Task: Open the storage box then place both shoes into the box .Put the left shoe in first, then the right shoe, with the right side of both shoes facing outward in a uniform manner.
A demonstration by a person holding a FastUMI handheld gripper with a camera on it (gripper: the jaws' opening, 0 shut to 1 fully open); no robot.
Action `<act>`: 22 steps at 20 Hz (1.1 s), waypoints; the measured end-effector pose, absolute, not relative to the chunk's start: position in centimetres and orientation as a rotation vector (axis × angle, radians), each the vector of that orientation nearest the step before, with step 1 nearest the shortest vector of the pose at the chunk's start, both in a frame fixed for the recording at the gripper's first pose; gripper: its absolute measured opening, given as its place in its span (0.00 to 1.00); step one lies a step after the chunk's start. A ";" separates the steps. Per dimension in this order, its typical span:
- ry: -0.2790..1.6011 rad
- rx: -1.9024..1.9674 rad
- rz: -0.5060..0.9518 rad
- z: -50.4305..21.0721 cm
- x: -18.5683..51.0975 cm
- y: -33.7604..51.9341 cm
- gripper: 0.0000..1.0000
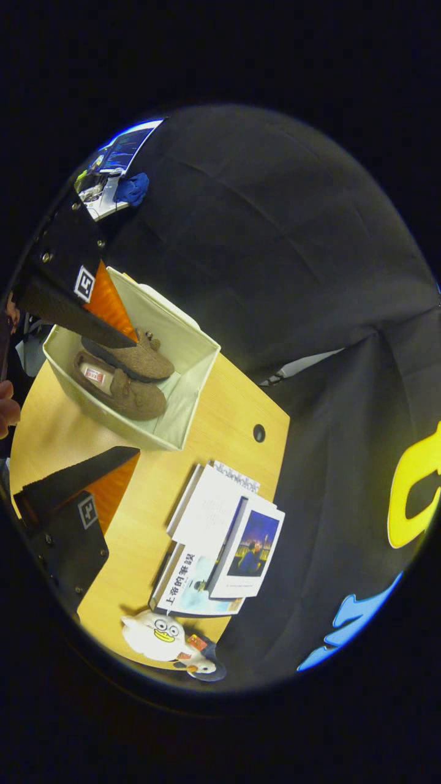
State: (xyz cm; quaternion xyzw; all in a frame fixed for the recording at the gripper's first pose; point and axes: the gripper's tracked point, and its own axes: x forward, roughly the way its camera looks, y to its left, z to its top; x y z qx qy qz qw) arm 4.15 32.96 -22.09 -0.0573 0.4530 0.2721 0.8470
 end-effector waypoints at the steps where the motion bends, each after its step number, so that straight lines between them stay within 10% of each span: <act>1: 0.927 -0.104 0.558 -21.2 4.1 31.9 0.98; 15: 0.212 0.075 0.042 -2.5 3.5 9.9 0.98; 22: 0.169 0.115 0.001 -0.1 4.0 6.0 0.98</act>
